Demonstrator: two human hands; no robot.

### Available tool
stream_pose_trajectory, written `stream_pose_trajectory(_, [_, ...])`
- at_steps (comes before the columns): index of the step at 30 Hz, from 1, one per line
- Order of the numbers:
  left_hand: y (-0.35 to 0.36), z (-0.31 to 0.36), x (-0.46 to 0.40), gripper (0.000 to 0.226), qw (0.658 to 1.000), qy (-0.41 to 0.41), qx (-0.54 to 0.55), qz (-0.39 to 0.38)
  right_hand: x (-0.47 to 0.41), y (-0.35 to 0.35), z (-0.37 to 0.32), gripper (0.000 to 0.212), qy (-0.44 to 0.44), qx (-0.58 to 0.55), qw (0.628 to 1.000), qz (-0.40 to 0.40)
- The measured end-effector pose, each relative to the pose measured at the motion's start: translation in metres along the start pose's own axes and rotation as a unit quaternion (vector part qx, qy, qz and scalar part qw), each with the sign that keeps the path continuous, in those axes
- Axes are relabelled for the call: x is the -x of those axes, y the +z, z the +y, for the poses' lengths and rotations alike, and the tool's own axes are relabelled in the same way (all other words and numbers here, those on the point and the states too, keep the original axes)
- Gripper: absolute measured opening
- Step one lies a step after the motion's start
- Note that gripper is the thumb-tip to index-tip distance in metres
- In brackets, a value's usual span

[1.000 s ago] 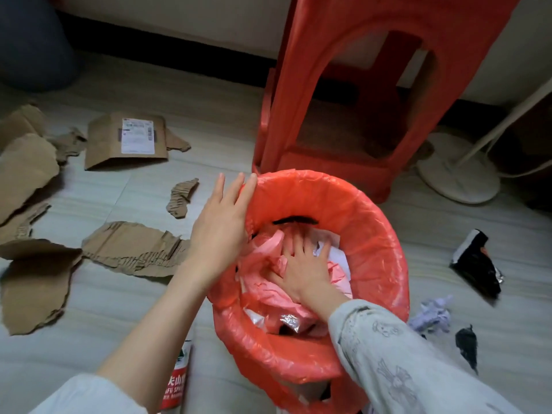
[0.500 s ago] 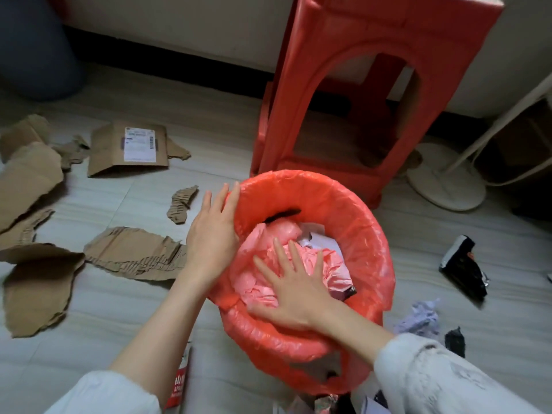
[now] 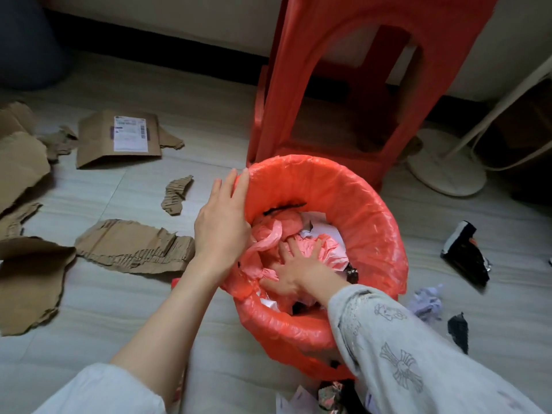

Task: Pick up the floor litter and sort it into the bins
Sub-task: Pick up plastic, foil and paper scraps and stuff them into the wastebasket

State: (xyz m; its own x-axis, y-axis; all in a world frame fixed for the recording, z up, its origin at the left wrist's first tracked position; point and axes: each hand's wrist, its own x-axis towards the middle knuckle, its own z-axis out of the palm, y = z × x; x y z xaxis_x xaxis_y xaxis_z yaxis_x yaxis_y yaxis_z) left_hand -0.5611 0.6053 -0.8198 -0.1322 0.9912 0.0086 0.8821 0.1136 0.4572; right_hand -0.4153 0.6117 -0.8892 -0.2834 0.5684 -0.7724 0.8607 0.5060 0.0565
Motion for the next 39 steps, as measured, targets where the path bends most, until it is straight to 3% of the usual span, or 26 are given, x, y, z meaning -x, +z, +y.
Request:
stream_pose_trajectory(6, [-0.004,0.005,0.002,0.061,0.999,-0.009,0.034,0.031,0.019,-0.032,0.012,0.066,-0.035,-0.083,0.996,0.025])
stream_pose_trajectory(9, [-0.006,0.008,0.016,0.069,1.0,0.019,-0.007,0.002,0.045,-0.051,0.017,0.062,-0.079,-0.114,0.987,0.083])
stream_pose_trajectory(13, [-0.004,0.029,0.032,0.05,0.997,0.054,0.02,0.056,0.088,-0.051,0.024,0.043,-0.134,-0.189,0.938,0.257])
stream_pose_trajectory(21, [-0.018,0.152,0.049,0.046,0.967,0.233,0.075,0.066,0.195,-0.011,0.107,0.031,-0.047,-0.309,0.853,0.418])
stream_pose_trajectory(28, [0.053,0.272,0.077,0.055,0.883,0.448,-0.078,-0.115,0.264,0.113,0.221,0.036,0.14,-0.385,0.831,0.376])
stream_pose_trajectory(30, [0.075,0.295,0.086,0.044,0.874,0.455,-0.104,-0.137,0.276,0.153,0.244,0.039,0.182,-0.413,0.822,0.347])
stream_pose_trajectory(35, [0.176,0.324,0.142,0.053,0.846,0.434,-0.138,-0.276,0.28,0.286,0.291,0.051,0.396,-0.38,0.812,0.197])
stream_pose_trajectory(39, [0.246,0.295,0.183,0.058,0.815,0.417,-0.181,-0.359,0.27,0.386,0.293,0.094,0.465,-0.45,0.758,0.086])
